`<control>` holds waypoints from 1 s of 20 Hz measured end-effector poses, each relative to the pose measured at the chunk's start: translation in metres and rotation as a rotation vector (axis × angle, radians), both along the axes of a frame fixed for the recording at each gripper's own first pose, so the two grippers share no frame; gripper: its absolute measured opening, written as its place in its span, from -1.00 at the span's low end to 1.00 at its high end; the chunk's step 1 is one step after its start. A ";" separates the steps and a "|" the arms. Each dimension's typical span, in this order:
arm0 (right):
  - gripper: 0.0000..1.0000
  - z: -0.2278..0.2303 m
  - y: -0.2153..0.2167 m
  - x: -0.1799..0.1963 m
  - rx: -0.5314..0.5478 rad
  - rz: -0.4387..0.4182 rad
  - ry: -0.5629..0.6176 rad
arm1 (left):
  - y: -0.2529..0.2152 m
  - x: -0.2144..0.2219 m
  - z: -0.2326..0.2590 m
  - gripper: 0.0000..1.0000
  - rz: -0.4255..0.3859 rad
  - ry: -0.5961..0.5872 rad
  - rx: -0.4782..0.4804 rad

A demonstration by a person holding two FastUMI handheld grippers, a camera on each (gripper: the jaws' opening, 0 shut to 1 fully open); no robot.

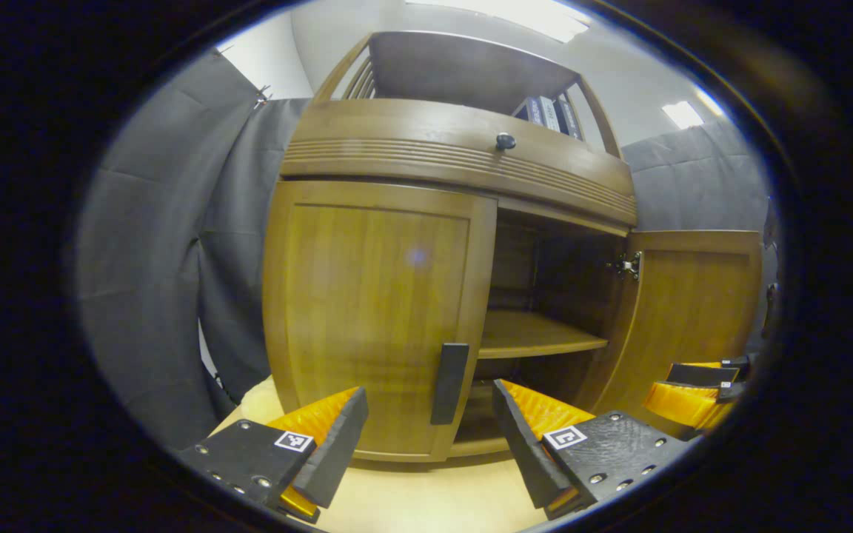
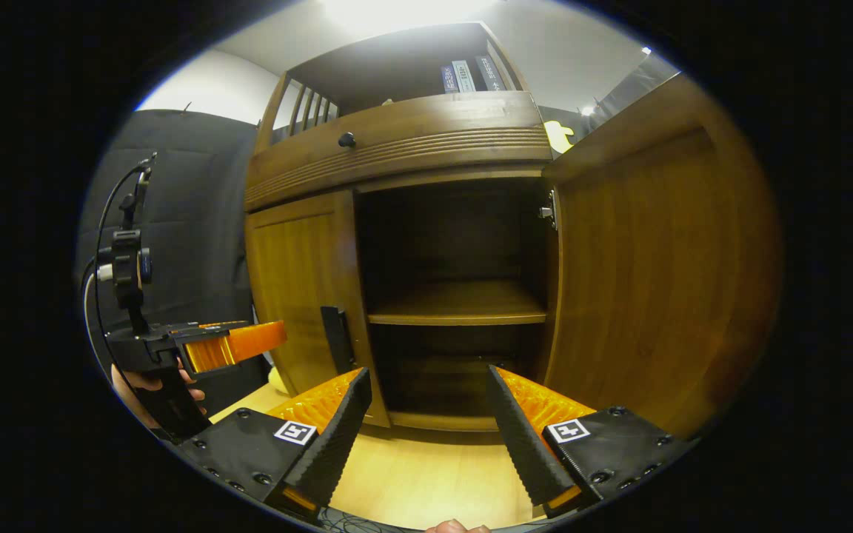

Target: Open the right door of the double-door shoe cabinet with the right hand, and open the left door with the left hand.

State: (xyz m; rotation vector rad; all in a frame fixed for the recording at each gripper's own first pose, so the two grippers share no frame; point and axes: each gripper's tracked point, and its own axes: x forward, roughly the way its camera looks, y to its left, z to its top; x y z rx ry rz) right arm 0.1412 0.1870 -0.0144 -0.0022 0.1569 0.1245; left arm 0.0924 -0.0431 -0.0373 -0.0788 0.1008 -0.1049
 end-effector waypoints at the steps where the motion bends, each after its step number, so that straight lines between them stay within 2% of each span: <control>1: 0.84 -0.004 -0.006 0.004 -0.020 -0.015 0.004 | -0.002 0.012 -0.002 0.93 0.009 0.007 -0.009; 5: 0.86 -0.016 -0.009 0.016 -0.032 -0.001 0.021 | -0.010 0.056 -0.015 0.97 0.045 0.025 -0.042; 6: 0.94 -0.018 -0.008 0.021 -0.035 0.017 0.026 | -0.013 0.063 -0.021 0.97 0.042 0.035 -0.048; 7: 0.86 -0.017 -0.010 0.026 -0.042 0.025 0.021 | -0.015 0.071 -0.026 0.97 0.049 0.042 -0.051; 10: 0.86 -0.013 -0.005 0.043 -0.038 0.065 0.000 | -0.018 0.092 -0.038 0.97 0.095 0.070 -0.030; 11: 0.95 -0.012 -0.004 0.047 -0.052 0.074 -0.015 | -0.017 0.098 -0.042 0.97 0.112 0.078 -0.019; 14: 0.96 -0.013 -0.001 0.060 -0.052 0.092 -0.031 | -0.022 0.108 -0.052 0.69 0.120 0.090 0.030; 16: 0.89 -0.017 0.001 0.064 -0.048 0.104 -0.027 | -0.028 0.107 -0.056 0.51 0.107 0.100 0.062; 18: 0.89 -0.023 0.002 0.072 -0.048 0.113 -0.015 | -0.037 0.105 -0.057 0.16 0.111 0.093 0.058; 19: 0.96 -0.026 0.003 0.075 -0.043 0.119 -0.007 | -0.038 0.107 -0.057 -0.01 0.131 0.088 0.072; 20: 0.96 -0.028 0.004 0.077 -0.036 0.125 0.000 | -0.035 0.108 -0.058 -0.18 0.140 0.083 0.093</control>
